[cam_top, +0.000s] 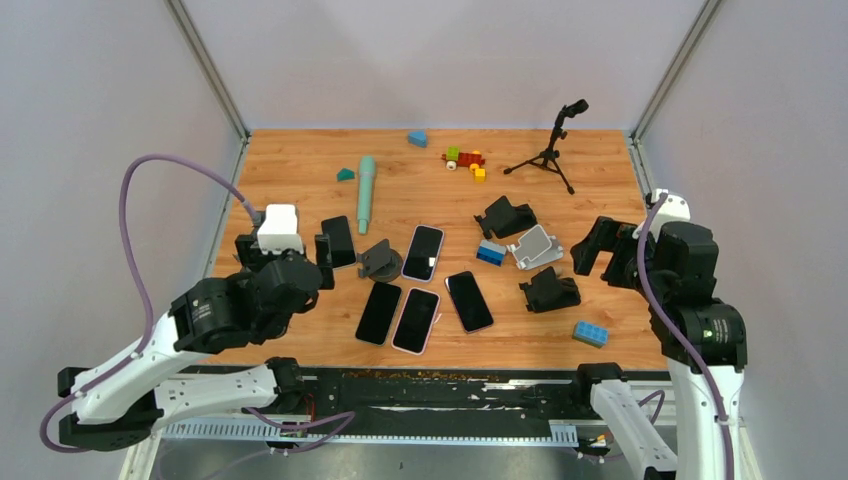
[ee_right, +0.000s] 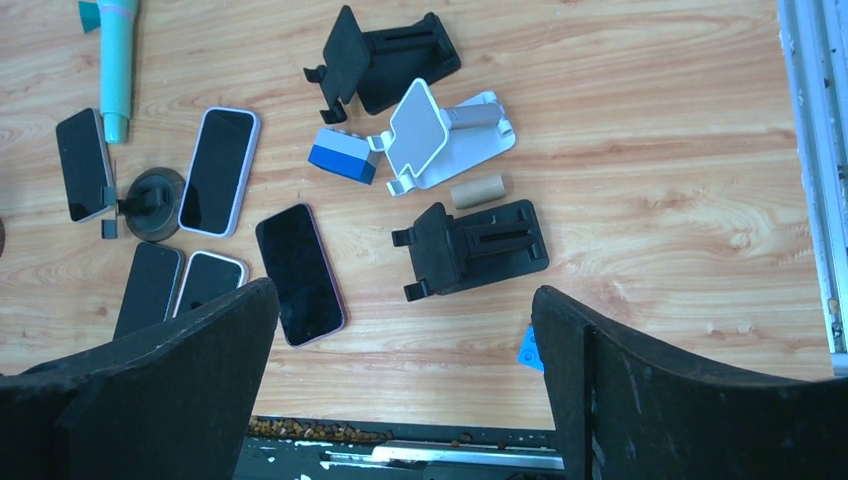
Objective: Remove the phone from the phone stand
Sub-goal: Reset both arms
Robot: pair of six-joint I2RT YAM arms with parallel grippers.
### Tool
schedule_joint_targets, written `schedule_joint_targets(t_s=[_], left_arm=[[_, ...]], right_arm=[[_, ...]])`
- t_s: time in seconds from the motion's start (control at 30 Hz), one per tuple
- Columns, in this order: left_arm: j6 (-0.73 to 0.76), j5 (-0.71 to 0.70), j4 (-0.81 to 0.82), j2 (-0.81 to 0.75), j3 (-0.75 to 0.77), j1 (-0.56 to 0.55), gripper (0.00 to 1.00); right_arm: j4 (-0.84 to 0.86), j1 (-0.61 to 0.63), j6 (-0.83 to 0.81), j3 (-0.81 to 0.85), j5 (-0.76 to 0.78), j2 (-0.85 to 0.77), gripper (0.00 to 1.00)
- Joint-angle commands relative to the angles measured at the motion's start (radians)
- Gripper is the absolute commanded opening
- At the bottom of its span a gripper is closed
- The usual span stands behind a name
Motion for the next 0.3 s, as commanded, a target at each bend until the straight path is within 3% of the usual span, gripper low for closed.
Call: schedule_joint_targets(t_s=[0.0,0.27], left_arm=[[-0.033,-0.053,0.013,-0.062,-0.026,0.001,1.00],[-0.019,-0.068,-0.002,-0.072,-0.004,0.001,1.00]], right_arm=[[0.051,0.005,-0.021,0.022,0.001,-0.024,1.00],[0.074,0.004,-0.021,0.008,-0.001,-0.030,1.00]])
